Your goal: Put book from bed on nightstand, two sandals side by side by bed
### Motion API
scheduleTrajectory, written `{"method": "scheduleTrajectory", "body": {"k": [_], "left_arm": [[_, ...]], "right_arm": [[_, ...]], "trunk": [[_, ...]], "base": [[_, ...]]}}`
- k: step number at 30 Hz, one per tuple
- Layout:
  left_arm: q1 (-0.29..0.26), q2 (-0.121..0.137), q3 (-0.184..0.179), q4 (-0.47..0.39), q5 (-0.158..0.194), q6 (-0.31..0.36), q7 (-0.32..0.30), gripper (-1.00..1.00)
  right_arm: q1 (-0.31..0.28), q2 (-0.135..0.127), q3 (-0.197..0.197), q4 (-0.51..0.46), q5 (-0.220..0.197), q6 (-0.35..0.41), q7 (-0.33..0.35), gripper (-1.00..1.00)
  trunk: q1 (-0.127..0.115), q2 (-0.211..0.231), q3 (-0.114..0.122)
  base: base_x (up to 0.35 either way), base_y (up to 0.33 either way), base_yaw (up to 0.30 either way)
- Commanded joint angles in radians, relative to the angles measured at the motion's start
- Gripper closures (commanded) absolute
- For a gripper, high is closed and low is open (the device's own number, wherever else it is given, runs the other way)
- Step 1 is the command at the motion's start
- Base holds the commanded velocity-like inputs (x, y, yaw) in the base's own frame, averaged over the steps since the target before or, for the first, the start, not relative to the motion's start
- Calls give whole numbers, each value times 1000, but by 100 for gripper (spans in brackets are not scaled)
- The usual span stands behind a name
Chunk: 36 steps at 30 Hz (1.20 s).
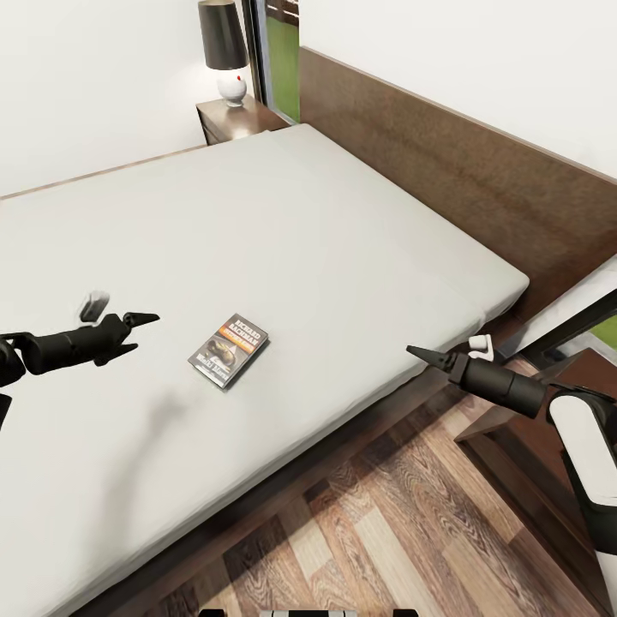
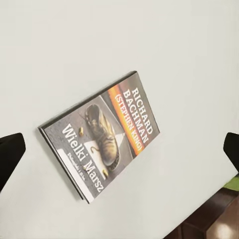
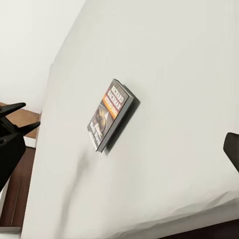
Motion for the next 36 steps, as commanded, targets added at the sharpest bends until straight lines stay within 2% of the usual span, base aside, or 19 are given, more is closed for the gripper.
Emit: {"method": "scheduleTrajectory", "body": {"k": [1,8,13,17,22,24,25,26,27,34,35,36], "left_arm": [[-1,0,1,0,11,2,11,-100],[-5,1,0,8,7,-4,7,-100],[-25,0,-3,34,0,-10,1,-100],[-60,-7,-10,96,-7,-12,-18,-100],[-89,-23,-13,149,-27,-15,-50,-100],[-108,-36,-14,182,-61,-16,-83,-100],[-108,-36,-14,182,-61,-16,-83,-100],[-135,-56,-15,229,-134,-18,-153,-100],[-135,-56,-15,229,-134,-18,-153,-100],[-198,-108,-15,363,-322,-25,-344,-100],[-198,-108,-15,363,-322,-25,-344,-100],[-207,-114,-15,384,-348,-28,-369,-100]], "right_arm": [[-1,0,-2,0,4,5,6,-100],[0,-1,-3,-2,3,5,12,-100],[7,-2,-3,-8,4,4,50,-100],[20,-3,-9,-12,5,3,135,-100],[26,-4,-13,-14,6,1,198,-100],[29,-4,-14,-14,6,-1,229,-100],[29,-4,-14,-14,6,-1,229,-100],[31,-5,-15,-14,7,-2,255,-100],[31,-5,-15,-14,7,-2,255,-100],[33,-5,-17,-15,7,-3,279,-100],[33,-5,-17,-15,7,-3,279,-100],[33,-5,-17,-15,7,-3,280,-100]], "trunk": [[0,0,-1],[0,0,-1],[0,0,-1],[0,0,-1],[0,0,-1],[0,0,-1],[0,0,-1],[0,0,-1],[0,0,-1],[0,0,-1],[0,0,-1],[0,0,-1]], "base": [[0,0,0],[0,0,0],[0,0,0],[0,0,0],[0,0,0],[0,0,0],[0,0,0],[0,0,0],[0,0,0],[0,0,0],[0,0,0],[0,0,0]]}}
